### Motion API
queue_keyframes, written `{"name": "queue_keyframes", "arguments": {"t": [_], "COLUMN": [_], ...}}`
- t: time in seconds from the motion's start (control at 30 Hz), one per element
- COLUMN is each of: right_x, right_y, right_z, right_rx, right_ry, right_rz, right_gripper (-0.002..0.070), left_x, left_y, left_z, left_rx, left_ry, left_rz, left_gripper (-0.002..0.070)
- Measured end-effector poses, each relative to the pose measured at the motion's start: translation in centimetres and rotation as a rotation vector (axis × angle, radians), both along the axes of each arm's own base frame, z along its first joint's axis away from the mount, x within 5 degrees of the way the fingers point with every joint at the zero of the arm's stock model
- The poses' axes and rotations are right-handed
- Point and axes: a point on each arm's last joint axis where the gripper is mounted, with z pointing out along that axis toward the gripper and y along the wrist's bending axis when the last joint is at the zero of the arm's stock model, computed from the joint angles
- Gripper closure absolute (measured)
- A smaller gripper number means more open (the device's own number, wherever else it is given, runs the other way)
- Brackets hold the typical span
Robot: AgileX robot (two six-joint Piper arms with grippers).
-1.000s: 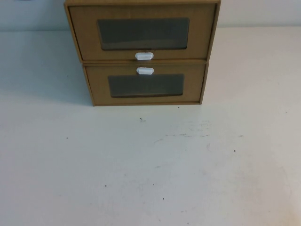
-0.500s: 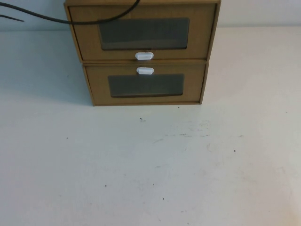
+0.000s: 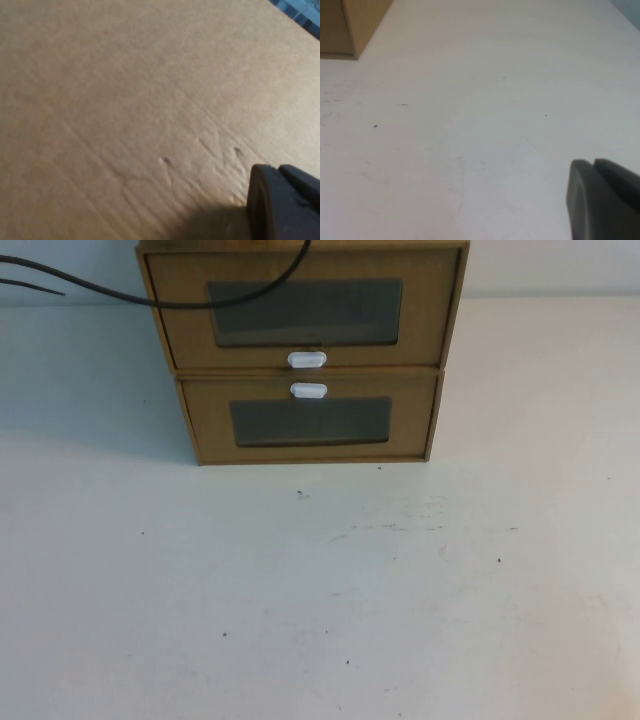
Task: Open the shoe box
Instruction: 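Pull the top drawer of the cardboard box fully open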
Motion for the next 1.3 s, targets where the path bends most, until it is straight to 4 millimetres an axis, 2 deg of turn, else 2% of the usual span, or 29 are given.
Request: {"name": "queue_keyframes", "arguments": {"t": [0.4, 0.9, 1.0, 1.13, 1.3], "right_x": [0.0, 0.1, 0.3, 0.4, 0.3], "right_y": [0.0, 0.0, 0.2, 0.1, -0.2], "right_z": [0.0, 0.3, 1.3, 2.5, 3.2], "right_rx": [0.000, 0.015, 0.130, 0.380, 0.581], "right_ry": [0.000, -0.038, -0.144, -0.271, -0.351], "right_rz": [0.000, -0.002, -0.009, -0.041, -0.084], "right_gripper": [0.0690, 0.0690, 0.0690, 0.0690, 0.0690], "left_x": [-0.3, -0.3, -0.3, -0.3, -0.3], "left_y": [-1.8, -1.8, -1.8, -1.8, -1.8], "left_z": [-0.1, -0.1, -0.1, -0.1, -0.1], "left_rx": [0.057, 0.061, 0.061, 0.061, 0.061], "left_ry": [-0.036, -0.037, -0.037, -0.037, -0.037], "left_rz": [-0.003, -0.002, -0.002, -0.002, -0.002], "left_gripper": [0.0680, 0.0680, 0.0680, 0.0680, 0.0680]}}
